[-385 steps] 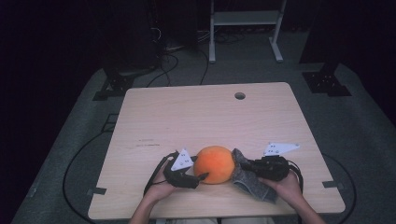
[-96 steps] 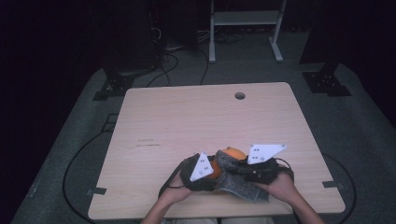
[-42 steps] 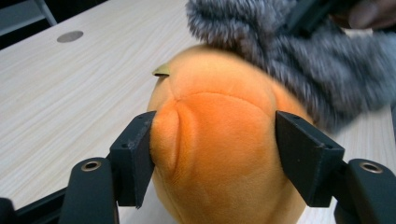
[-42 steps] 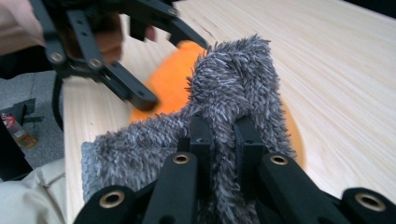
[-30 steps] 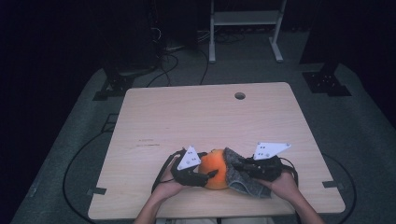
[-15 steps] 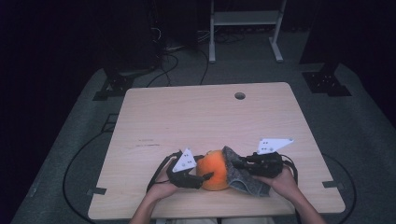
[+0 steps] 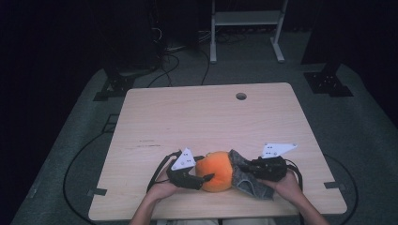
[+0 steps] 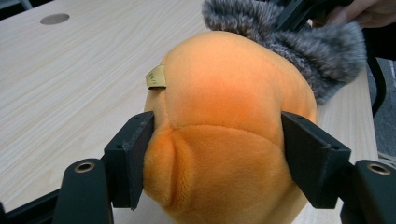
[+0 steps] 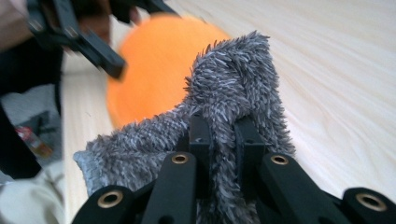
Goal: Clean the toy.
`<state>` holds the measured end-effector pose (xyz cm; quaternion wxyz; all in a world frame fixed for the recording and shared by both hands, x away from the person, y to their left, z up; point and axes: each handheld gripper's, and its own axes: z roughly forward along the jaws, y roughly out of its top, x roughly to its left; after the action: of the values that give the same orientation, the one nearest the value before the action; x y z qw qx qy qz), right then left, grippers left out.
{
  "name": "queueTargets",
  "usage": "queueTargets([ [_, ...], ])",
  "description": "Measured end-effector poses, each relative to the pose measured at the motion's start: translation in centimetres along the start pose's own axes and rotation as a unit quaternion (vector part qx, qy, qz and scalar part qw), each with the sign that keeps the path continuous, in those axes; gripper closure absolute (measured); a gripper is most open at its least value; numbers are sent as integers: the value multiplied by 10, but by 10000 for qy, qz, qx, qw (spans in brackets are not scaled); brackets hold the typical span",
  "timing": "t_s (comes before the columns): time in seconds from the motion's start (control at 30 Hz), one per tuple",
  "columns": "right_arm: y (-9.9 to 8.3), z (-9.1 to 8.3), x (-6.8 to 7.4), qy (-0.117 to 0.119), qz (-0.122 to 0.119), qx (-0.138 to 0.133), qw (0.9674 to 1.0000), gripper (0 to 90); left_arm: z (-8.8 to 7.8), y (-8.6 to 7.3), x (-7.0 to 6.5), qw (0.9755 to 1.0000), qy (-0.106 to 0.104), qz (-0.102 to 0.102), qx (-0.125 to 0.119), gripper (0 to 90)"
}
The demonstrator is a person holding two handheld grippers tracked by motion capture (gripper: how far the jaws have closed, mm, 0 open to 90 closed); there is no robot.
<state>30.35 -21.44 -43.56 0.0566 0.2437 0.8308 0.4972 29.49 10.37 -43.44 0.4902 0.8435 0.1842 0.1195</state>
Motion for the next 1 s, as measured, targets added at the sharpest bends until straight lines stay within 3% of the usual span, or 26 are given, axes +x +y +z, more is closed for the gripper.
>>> queueTargets([
  [0.17,-16,-5,-11,-208,232,354,9989,799,-2,-3,0,10000,-30,19,-17,300],
  [0.23,-17,-8,-12,-114,299,213,9993,798,-3,-4,-1,10000,-53,66,-6,300],
  [0.5,2,-4,-1,183,137,-173,9996,798,-7,-9,0,9999,-114,100,-2,295],
  [0.77,-21,-2,-19,22,796,182,9967,799,-6,-8,-6,9995,-139,283,-45,282],
  [0.83,-17,-8,-18,136,815,-24,9966,800,-5,-7,-7,9995,-142,286,-44,277],
  [1.0,6,-13,-2,495,497,-412,9967,799,-4,-5,-10,9992,-146,370,-33,275],
])
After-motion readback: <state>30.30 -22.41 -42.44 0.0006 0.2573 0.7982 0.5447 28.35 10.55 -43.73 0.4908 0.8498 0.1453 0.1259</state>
